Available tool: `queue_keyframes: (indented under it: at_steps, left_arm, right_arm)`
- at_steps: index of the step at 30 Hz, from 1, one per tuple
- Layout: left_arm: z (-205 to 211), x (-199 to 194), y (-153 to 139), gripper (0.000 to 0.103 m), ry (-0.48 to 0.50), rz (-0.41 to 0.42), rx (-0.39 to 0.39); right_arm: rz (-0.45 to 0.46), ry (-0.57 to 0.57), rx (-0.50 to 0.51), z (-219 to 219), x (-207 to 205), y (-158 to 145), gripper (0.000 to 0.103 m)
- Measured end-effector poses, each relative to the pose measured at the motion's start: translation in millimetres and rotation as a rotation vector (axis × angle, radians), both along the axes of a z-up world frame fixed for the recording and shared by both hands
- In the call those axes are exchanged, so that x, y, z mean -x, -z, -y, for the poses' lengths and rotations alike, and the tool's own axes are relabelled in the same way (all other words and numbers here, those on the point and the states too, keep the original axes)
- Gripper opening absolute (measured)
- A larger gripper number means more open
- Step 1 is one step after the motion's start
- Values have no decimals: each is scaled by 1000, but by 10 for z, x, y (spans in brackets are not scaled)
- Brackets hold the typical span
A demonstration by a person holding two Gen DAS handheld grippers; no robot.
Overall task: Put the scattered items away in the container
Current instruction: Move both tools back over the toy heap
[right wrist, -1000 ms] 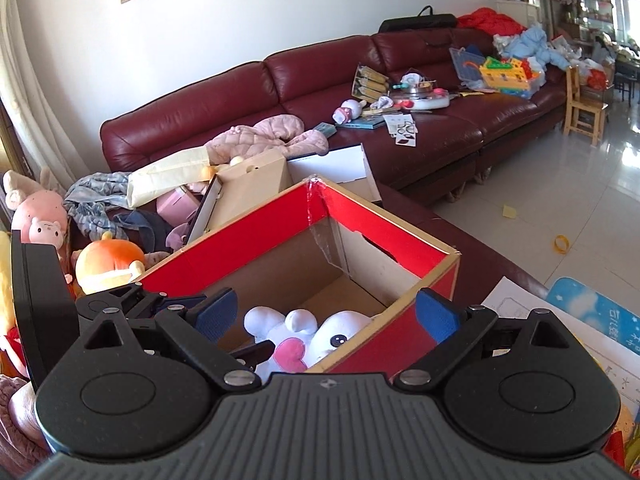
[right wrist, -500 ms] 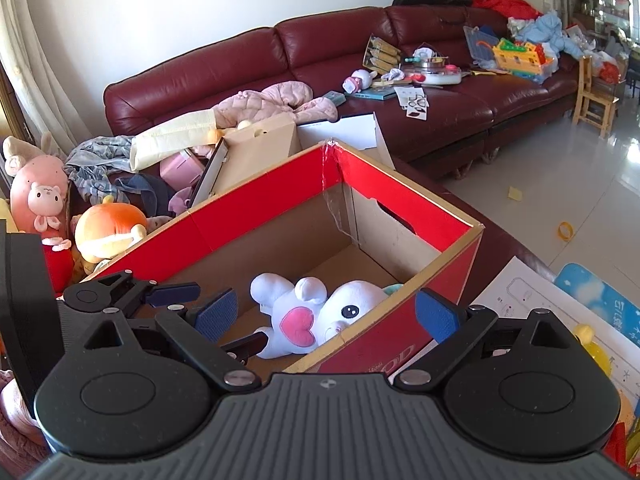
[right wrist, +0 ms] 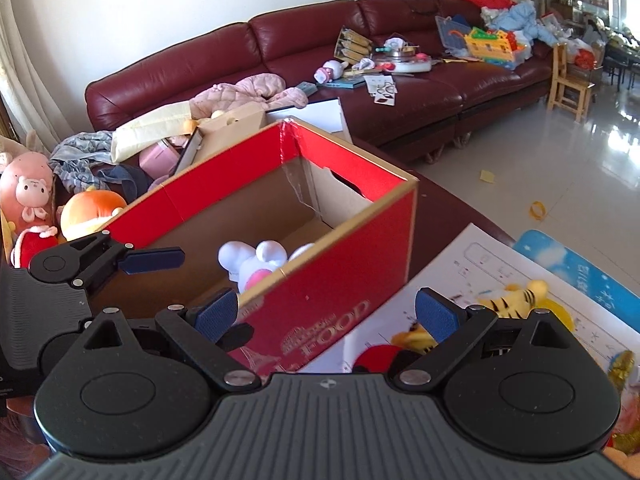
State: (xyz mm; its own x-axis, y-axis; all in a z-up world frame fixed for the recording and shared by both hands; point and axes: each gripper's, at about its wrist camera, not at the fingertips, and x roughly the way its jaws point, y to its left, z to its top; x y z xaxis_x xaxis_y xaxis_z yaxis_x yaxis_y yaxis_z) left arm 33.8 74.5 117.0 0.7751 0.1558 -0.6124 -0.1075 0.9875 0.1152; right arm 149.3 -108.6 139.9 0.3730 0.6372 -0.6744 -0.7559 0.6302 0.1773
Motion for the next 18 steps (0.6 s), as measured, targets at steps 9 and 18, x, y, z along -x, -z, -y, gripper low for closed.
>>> queue_keyframes:
  at_steps: [9,18]
  left_arm:
    - [626,71,506,96,175,-121,57]
    - [910,24,1212,95,218,-246,81]
  right_arm:
    - [-65,221,12,808,85,386,96]
    - [-243,384,43,1372,265,1020,94]
